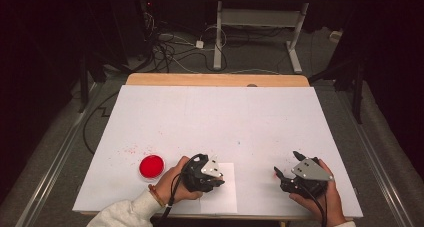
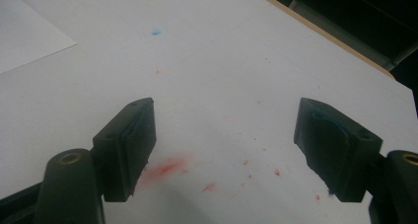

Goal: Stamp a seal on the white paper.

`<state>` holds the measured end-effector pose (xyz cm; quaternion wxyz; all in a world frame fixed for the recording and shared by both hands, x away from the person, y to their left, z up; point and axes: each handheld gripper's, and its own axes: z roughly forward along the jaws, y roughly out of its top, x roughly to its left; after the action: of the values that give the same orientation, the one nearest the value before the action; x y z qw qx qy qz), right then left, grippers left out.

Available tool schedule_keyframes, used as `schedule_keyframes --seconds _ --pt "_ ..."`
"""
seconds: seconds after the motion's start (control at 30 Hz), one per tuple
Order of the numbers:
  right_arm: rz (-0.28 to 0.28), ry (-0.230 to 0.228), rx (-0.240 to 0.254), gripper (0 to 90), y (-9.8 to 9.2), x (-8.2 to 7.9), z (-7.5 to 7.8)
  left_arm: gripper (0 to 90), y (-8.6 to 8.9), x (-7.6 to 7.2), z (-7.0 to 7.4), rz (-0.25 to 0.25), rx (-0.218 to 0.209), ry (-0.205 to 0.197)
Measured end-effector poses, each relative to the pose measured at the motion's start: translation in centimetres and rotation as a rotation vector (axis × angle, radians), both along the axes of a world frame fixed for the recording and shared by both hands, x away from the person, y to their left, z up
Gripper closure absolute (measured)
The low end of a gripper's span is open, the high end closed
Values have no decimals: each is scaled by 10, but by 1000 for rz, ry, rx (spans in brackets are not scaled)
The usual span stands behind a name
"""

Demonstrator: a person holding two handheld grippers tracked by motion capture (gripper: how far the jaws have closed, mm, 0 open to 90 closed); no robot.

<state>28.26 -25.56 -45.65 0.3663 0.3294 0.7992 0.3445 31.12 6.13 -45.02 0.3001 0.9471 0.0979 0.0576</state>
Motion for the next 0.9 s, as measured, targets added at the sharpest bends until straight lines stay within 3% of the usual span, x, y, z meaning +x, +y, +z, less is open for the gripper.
schedule_keyframes --seconds 0.33,0.5,0.9 --pt "-1 -1 -3 245 1 0 0 737 -4 1 -14 -13 44 19" --pt "0 -2 -6 245 1 -1 0 738 -2 3 -15 -10 33 39" --pt "2 -11 -7 245 -1 -7 2 738 -5 0 -16 1 44 22"
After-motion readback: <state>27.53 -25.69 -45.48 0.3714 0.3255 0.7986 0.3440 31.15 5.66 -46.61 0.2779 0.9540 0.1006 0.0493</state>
